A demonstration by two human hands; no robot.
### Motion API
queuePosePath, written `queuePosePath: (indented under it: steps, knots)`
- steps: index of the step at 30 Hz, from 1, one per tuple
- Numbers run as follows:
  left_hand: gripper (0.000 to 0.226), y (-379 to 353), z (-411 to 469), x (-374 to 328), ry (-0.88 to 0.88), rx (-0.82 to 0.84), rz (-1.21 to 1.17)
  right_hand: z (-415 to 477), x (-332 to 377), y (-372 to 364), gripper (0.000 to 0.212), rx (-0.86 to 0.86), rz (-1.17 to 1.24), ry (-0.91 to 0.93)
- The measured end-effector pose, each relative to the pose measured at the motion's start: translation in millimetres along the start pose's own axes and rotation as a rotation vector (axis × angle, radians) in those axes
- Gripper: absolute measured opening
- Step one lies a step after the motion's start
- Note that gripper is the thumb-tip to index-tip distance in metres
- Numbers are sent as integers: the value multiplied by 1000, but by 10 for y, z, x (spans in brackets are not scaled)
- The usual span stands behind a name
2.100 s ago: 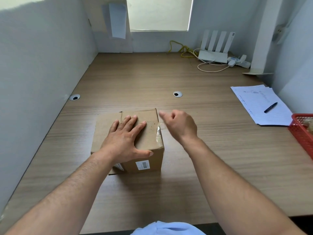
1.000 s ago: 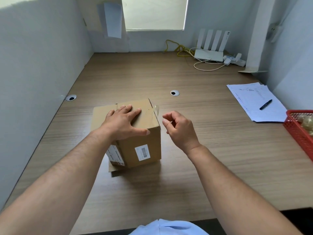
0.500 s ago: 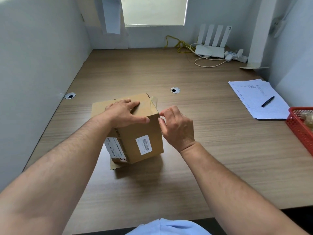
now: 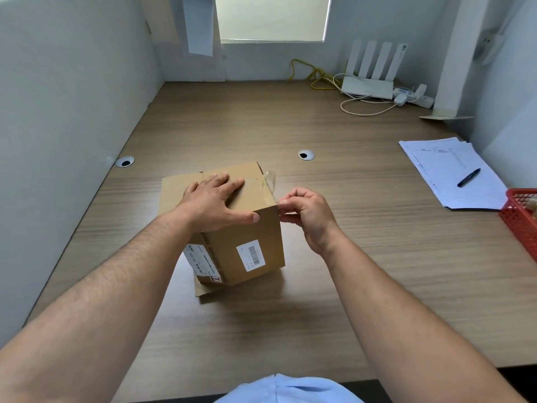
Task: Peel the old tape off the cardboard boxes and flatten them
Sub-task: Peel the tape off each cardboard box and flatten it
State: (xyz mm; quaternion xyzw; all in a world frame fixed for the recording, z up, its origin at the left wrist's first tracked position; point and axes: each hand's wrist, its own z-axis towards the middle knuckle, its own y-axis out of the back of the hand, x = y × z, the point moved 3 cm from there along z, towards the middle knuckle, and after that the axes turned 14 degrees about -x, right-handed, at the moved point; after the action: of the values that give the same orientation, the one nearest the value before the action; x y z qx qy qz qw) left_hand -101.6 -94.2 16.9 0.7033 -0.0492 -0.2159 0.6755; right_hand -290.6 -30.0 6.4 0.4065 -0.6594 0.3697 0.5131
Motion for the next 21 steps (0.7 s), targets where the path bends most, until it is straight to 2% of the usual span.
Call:
queuePosePath:
  steps: [4, 9, 11, 14, 16, 19, 21]
  knots:
    - [118, -6, -60, 36, -43, 20, -25, 11, -76, -17, 25, 86, 196, -182]
    - [114, -49, -175, 84, -96, 10, -13, -26, -85, 19, 16, 193, 196, -184]
    - [115, -76, -201, 59, -104, -8, 9, -43, -83, 48, 22, 189, 138, -96]
    - [116, -100, -248, 25, -107, -29, 34, -95, -88, 27, 13, 181, -119, 112]
    - [115, -110, -288, 5, -108, -39, 48, -107, -77, 4, 17, 173, -236, 204]
    - [116, -131, -359, -36, -110, -47, 64, -85, -51, 24, 23, 98, -363, 306]
    - [114, -153, -404, -54, -117, -51, 69, -77, -58, 49, 20, 52, -356, 310]
